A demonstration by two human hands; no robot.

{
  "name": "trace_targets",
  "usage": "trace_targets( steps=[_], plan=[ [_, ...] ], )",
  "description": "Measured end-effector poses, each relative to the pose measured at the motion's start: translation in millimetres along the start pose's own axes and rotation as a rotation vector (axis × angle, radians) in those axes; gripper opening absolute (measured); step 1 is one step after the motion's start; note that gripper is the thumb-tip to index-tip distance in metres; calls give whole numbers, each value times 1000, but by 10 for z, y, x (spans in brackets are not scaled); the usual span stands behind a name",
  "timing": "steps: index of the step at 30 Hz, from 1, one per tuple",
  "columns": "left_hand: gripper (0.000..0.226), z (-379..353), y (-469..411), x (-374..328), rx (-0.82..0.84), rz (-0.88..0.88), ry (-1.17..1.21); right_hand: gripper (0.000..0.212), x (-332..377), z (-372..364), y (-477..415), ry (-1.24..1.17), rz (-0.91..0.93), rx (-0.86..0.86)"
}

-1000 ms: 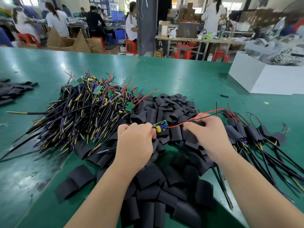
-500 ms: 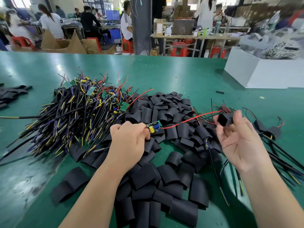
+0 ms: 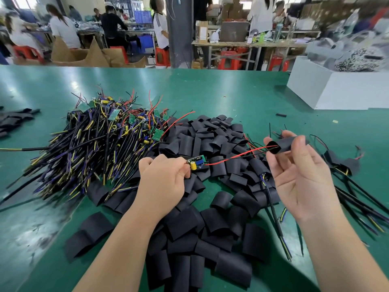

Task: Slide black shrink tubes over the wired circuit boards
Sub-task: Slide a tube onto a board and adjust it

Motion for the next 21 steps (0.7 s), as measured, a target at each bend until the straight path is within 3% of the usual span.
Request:
trace_targets(
  steps=[9,16,21],
  plan=[
    [30,-14,8,0,-9,-14,-174,32,81,4,36,140,131,-72],
    [29,14,-6,17,-10,-4,-275,17,31,126,34,168,72,-135],
    [29,14,0,-62,-10,2,-86,52,-48,44,54,251,58,-135]
  ],
)
Point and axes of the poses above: each hand's wrist, its own y-axis away from the middle knuckle, its own z-axis out of the back of the hand, x = y × z, the point moved 10 cm from there along -y, towards the middle knuckle, and after that the axes turned 1 degree about y, right-handed, at the moved point
